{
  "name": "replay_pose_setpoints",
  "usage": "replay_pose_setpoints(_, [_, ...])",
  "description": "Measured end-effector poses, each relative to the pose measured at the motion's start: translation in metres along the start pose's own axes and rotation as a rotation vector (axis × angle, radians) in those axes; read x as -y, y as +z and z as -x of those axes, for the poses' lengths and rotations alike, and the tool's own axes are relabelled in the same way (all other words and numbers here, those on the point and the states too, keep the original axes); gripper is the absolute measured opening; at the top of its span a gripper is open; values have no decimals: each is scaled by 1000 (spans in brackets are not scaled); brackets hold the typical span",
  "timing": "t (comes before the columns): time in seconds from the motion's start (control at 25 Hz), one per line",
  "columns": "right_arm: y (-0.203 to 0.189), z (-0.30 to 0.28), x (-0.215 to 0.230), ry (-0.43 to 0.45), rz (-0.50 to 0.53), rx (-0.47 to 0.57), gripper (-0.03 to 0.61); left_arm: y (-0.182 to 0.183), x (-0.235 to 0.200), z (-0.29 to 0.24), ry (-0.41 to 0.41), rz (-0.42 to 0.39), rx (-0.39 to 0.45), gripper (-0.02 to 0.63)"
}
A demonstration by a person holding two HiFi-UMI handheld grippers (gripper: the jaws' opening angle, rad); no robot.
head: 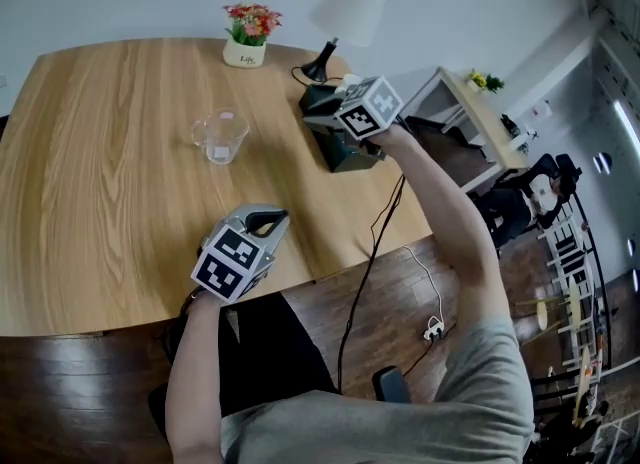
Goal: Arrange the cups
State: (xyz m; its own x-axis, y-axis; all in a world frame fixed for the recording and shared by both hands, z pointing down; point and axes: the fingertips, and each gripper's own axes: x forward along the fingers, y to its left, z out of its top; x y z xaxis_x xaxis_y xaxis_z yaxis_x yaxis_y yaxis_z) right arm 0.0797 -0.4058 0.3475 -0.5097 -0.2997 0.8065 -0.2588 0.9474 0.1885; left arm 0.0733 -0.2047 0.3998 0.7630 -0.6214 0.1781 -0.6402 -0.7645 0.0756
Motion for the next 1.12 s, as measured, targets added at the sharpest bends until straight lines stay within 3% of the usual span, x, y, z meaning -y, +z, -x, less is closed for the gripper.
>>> replay_pose_setpoints(0.16, [18,-23,-32,64,73,-12,75,3,0,-1,1,7,5,9])
replay_pose_setpoints(0.36, [50,-33,-54,115,87,34,78,3,2,-1,-1,8,0,11])
replay_pose_setpoints(0.8, [105,-43,-53,98,36,85,86,5,3,-2,-3,-1,3,11])
replay_pose_setpoints(0.84, [106,-47,-54,97,27,79,95,4,3,-2,-2,-2,3,11])
replay_pose_setpoints(0.88, [107,-50,-54,96,20,72,154,4,3,-2,-2,-1,3,11])
replay_pose_setpoints(1.0, [111,-62,-52,85,18,60,233,5,2,-3,-1,-1,3,11])
replay_pose_setpoints(1.12, [109,-76,-56,93,25,16,233,4,2,-3,-3,-2,3,11])
